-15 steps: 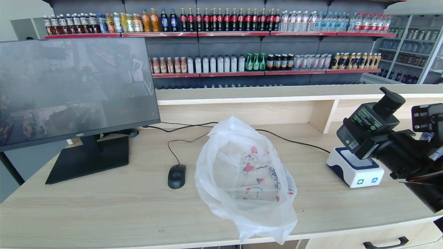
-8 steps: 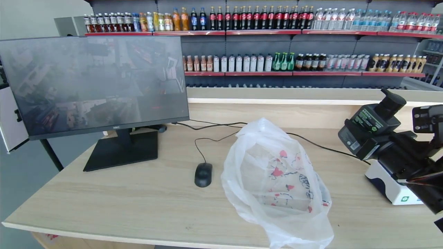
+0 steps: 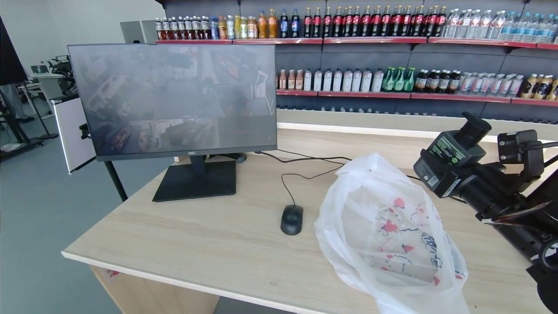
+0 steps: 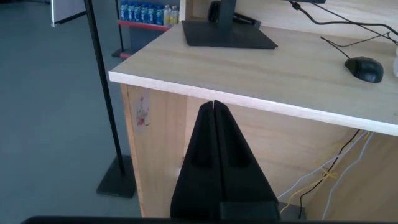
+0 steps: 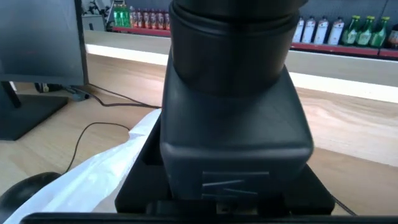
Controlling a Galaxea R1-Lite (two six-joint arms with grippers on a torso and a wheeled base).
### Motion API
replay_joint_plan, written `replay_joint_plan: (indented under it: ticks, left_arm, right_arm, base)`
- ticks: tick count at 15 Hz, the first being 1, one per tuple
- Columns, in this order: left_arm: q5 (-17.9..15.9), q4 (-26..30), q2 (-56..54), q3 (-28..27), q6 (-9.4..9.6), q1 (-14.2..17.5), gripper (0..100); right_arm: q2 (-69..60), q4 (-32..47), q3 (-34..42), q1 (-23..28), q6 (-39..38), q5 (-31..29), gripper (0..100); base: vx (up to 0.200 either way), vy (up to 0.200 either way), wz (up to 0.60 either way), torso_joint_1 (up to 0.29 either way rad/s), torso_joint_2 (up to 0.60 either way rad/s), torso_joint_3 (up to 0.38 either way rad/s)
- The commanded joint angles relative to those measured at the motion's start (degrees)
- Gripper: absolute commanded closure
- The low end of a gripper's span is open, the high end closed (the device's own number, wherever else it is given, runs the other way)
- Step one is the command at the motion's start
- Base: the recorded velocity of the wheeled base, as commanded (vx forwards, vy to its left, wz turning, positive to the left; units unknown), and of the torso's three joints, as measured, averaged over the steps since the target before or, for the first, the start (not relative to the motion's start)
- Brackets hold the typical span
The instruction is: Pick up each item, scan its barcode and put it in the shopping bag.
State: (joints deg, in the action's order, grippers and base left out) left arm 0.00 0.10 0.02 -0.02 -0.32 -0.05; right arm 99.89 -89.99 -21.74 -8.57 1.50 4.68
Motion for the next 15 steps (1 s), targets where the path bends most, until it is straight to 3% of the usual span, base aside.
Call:
replay_joint_plan:
  ticks: [1, 6, 15]
  left_arm:
    - [0.0, 0.0, 0.0, -0.1, -0.03, 0.0, 100]
    - [0.0, 0.0, 0.0, 0.0, -0.03, 0.0, 100]
    - [0.0, 0.0, 0.0, 0.0, -0.03, 0.0, 100]
  right_arm:
    - [4.6, 0.0, -0.7, -2.8, 0.0, 0.1, 100]
    - [12.3, 0.0, -1.1, -8.5, 0.0, 0.1, 100]
    - [19.6, 0.0, -3.8, -11.1, 0.7, 0.2, 100]
  base:
    - [0.0, 0.0, 0.0, 0.0, 0.0, 0.0]
    - [0.0, 0.0, 0.0, 0.0, 0.0, 0.0]
    - [0.0, 0.0, 0.0, 0.0, 0.0, 0.0]
